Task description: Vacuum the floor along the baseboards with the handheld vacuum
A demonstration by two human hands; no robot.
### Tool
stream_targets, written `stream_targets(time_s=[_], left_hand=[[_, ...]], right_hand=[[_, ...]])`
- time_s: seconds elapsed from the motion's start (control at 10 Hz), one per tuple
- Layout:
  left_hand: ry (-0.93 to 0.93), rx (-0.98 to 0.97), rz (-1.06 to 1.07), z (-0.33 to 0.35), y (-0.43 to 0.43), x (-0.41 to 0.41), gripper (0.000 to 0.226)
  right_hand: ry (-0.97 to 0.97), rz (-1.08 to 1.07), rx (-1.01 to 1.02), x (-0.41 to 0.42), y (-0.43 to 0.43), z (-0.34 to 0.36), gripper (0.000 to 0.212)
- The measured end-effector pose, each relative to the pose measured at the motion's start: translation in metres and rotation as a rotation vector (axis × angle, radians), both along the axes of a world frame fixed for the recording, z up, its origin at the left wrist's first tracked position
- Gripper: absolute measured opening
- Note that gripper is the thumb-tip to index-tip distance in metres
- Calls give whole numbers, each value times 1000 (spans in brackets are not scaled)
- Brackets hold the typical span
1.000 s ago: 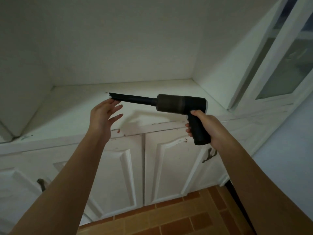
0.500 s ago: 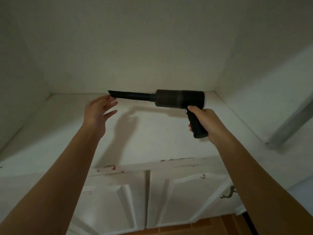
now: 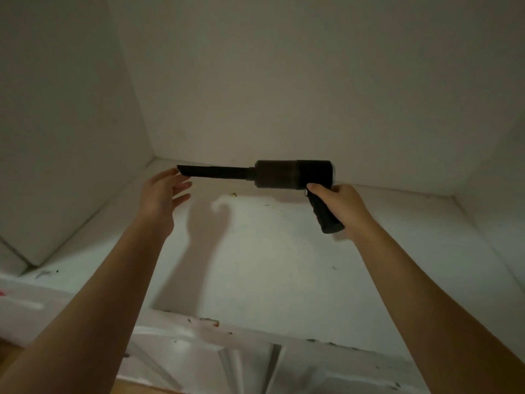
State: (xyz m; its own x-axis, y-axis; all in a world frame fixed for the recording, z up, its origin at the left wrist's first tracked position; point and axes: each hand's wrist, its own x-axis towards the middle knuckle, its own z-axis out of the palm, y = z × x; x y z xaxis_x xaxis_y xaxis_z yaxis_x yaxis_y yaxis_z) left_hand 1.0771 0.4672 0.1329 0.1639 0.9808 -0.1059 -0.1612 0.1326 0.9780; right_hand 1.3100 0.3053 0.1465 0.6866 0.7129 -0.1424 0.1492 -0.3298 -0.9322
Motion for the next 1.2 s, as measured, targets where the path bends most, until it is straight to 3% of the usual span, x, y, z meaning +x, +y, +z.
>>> stream_targets(time_s=[0.3, 0.4, 0.6, 0.8, 1.2], left_hand=[[277, -54, 192, -21, 2, -22, 41], [416, -28, 196, -26, 1, -21, 47], [680, 8, 163, -36, 8, -22, 55], [866, 80, 195, -34, 0, -14, 52], [869, 152, 117, -36, -9, -17, 50]], right_hand=[[-167, 145, -82, -3, 32, -23, 29], [-258, 144, -103, 1, 35, -30, 29], [-387, 159, -156, 6, 36, -39, 49], [-408, 184, -151, 6, 35, -42, 47], [-533, 247, -125, 8, 20, -35, 38]])
